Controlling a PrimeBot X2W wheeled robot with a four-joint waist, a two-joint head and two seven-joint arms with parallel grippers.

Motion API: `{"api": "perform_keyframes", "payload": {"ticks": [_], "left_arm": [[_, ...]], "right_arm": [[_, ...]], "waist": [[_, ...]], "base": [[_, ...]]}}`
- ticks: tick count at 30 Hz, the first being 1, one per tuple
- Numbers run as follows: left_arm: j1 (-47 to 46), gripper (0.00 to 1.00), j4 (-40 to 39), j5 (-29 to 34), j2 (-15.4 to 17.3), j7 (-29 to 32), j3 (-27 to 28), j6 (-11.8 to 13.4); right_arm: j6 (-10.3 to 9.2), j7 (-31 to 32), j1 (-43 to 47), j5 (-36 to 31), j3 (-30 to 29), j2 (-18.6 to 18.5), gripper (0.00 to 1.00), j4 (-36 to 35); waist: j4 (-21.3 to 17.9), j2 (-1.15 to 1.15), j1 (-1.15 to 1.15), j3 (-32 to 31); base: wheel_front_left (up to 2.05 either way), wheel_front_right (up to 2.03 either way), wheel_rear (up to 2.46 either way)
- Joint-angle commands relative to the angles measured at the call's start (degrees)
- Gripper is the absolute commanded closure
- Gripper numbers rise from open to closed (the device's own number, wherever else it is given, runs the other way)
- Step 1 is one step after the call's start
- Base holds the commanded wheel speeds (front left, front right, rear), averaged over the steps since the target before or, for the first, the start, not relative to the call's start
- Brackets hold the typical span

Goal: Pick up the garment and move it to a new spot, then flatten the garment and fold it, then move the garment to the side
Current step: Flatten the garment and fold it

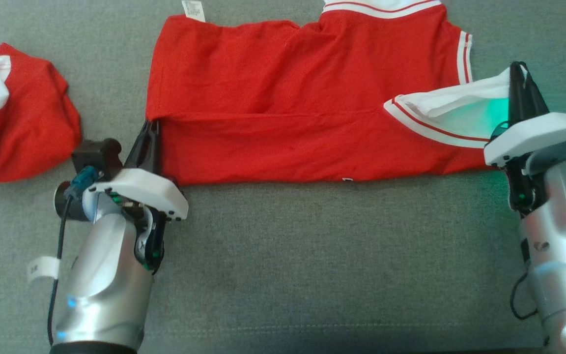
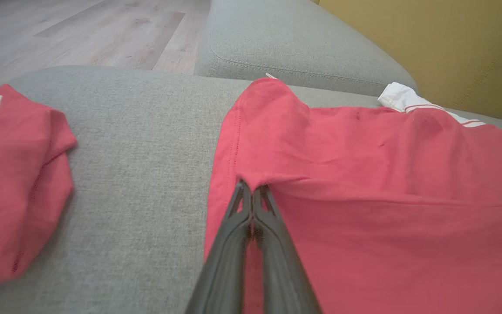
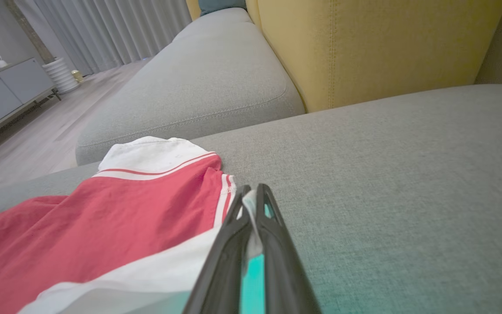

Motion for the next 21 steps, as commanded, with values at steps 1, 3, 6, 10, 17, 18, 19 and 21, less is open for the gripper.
{"api": "perform_keyframes", "payload": {"ticks": [1, 3, 6, 10, 17, 18, 19, 21], "left_arm": [[-1.9, 1.0, -2.0, 0.4, 1.1, -0.3, 1.8, 0.2], [-1.9, 1.0, -2.4, 0.3, 1.1, -0.3, 2.2, 0.3], [-0.9, 0.0, -3.0, 0.1, 1.0, -0.3, 2.4, 0.4], [1.6, 0.0, -5.5, -1.5, 1.0, -0.3, 2.1, 1.0], [8.6, 0.0, -9.7, -4.8, 1.0, -0.3, -0.6, 2.7], [9.4, 0.0, -9.8, -5.3, 1.0, -0.3, -1.1, 2.9], [10.0, 0.0, -9.8, -5.7, 1.0, -0.3, -1.7, 3.2], [11.1, 0.0, -9.7, -6.3, 1.0, -0.3, -2.7, 3.6]], "right_arm": [[0.37, -1.1, -1.8, -0.6, 0.9, 0.4, 1.0, -0.6], [0.37, -2.0, -2.8, -1.0, 1.5, 0.6, 1.0, 1.2], [0.37, -4.3, -3.8, -0.7, 0.8, 1.2, 0.0, 3.4], [0.37, -6.4, -3.3, 0.4, 0.3, 1.7, 0.0, 4.5], [0.37, -7.8, 3.3, 3.2, 0.1, 1.5, 0.0, 1.3], [0.37, -7.8, 4.7, 3.6, 0.4, 1.5, 0.0, 0.9], [0.37, -7.9, 6.0, 3.8, 0.9, 1.4, 0.0, 0.5], [0.37, -7.9, 8.5, 4.1, 1.6, 1.2, 0.0, -0.2]], "waist": [[0.1, 0.0, 0.0, 0.5], [0.0, 0.0, 0.0, 0.8], [-0.2, 0.0, 0.0, 1.0], [-0.5, 0.0, 0.0, 0.7], [-0.5, 0.0, 0.0, -0.9], [-0.5, 0.0, 0.0, -1.1], [-0.4, 0.0, 0.0, -1.3], [-0.4, 0.0, 0.0, -1.5]], "base": [[0.0, 0.0, 0.0], [0.0, 0.0, 0.0], [0.0, 0.0, 0.0], [0.0, 0.0, 0.0], [0.0, 0.0, 0.0], [0.0, 0.0, 0.0], [0.0, 0.0, 0.0], [0.0, 0.0, 0.0]]}}
